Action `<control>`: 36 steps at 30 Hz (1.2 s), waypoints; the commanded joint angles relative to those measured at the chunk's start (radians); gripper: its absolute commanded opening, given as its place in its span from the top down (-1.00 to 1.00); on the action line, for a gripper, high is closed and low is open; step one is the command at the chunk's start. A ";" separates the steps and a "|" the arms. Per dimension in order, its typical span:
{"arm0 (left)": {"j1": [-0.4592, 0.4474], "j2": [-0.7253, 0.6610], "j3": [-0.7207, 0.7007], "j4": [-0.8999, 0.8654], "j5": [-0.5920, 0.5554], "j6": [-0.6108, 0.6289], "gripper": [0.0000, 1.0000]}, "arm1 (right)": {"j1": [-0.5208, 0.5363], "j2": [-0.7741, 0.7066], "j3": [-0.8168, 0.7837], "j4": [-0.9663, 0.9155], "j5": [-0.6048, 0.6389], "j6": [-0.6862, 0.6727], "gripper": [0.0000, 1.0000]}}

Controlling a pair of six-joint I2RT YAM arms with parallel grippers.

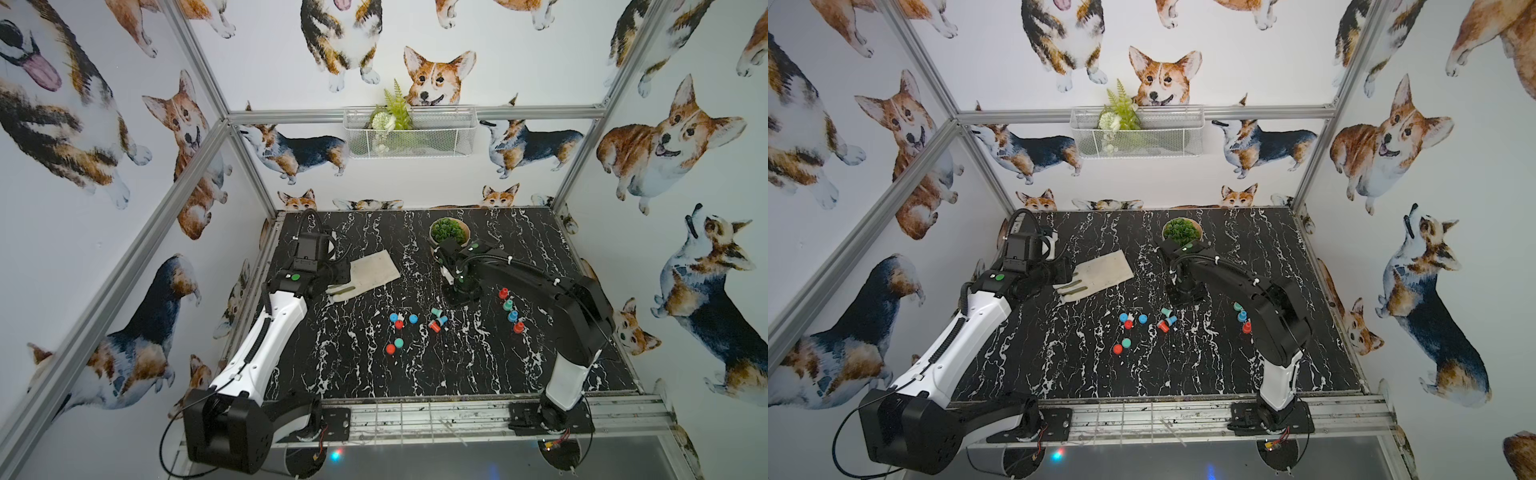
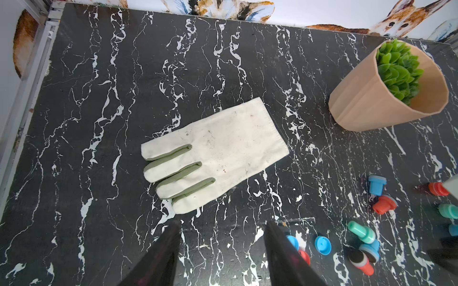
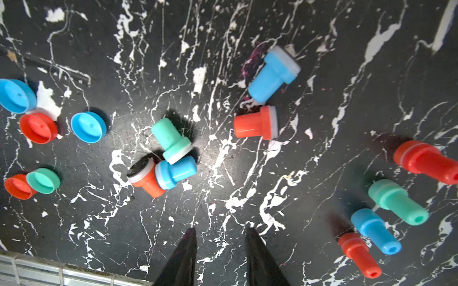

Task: Close the stamp cap
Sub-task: Pick up the stamp from the center of the board.

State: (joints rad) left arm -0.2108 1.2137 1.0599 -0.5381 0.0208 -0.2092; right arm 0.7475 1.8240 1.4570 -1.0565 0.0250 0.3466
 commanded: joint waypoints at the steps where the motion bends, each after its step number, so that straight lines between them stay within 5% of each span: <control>1: 0.001 0.002 0.007 0.006 -0.006 0.016 -0.16 | 0.056 0.013 -0.007 0.052 -0.006 0.069 0.30; 11: 0.001 0.006 0.008 0.006 -0.003 0.014 -0.16 | 0.147 0.078 -0.017 0.111 -0.001 0.101 0.35; 36: 0.001 0.010 0.008 0.005 -0.002 0.014 -0.16 | 0.167 0.134 -0.084 0.192 -0.017 0.104 0.39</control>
State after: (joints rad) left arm -0.2108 1.2232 1.0599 -0.5381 0.0212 -0.2092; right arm 0.9104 1.9530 1.3754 -0.8806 0.0143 0.4355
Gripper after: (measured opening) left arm 0.581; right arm 0.306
